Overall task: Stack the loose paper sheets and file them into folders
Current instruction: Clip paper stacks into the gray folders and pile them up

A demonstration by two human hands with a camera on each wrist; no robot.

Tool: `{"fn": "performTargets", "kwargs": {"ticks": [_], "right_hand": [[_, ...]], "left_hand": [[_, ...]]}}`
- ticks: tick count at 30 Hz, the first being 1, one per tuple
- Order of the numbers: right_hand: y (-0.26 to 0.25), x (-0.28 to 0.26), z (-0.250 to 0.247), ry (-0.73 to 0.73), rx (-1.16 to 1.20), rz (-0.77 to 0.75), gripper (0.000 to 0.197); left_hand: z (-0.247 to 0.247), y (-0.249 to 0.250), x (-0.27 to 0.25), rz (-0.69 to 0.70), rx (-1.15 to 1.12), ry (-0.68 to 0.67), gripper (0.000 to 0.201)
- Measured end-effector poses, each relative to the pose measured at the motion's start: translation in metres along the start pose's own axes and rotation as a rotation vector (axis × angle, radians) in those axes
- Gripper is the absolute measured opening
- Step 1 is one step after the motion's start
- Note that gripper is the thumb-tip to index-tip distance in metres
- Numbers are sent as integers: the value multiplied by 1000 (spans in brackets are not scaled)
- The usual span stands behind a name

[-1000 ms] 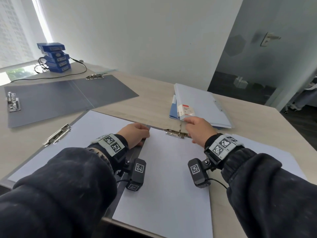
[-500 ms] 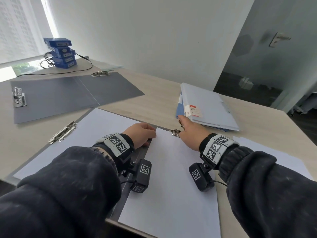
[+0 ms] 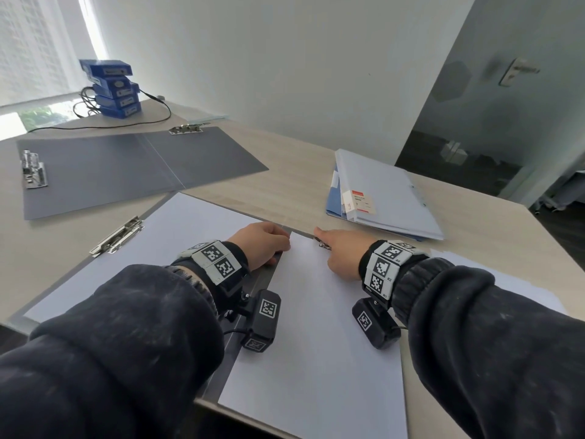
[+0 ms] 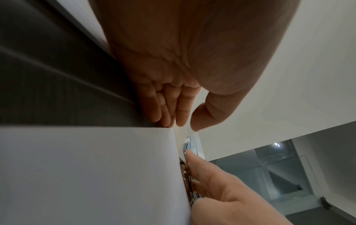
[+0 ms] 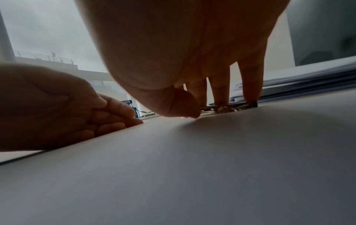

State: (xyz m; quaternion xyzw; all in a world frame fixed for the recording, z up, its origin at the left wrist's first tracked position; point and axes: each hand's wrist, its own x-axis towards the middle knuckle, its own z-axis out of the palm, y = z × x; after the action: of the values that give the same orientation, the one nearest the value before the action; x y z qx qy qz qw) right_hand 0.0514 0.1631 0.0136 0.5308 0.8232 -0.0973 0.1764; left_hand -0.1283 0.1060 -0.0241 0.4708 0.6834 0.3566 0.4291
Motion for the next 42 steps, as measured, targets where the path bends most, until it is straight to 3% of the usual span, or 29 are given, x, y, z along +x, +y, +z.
{"fn": "performTargets", "kwargs": {"ticks": [11, 17, 24, 26, 28, 31, 37, 42], "right_hand": [[3, 7, 6, -41, -80, -2, 76], [10, 0, 6, -22, 39, -32, 74], [35, -38, 21, 87, 234, -54, 64], [40, -53, 29, 72, 230, -40, 61], [40, -66, 37, 38, 190, -36, 57], [36, -85, 44, -30, 124, -28, 62], [18, -104, 53, -133, 0, 22, 113], [7, -105, 50, -154, -63, 45, 121]], "left_hand": [[1, 4, -4, -6, 9, -3, 16], [0, 5, -5, -10, 23, 0, 15], [1, 7, -14, -13, 18, -9, 21], [0, 6, -16, -14, -15, -22, 34], [-1, 3, -21, 8, -53, -18, 30], [-3, 3, -42, 48, -101, 39, 18], [-40, -22, -86, 101, 16, 235, 19], [-114, -63, -100, -51, 276, 512, 23]]}}
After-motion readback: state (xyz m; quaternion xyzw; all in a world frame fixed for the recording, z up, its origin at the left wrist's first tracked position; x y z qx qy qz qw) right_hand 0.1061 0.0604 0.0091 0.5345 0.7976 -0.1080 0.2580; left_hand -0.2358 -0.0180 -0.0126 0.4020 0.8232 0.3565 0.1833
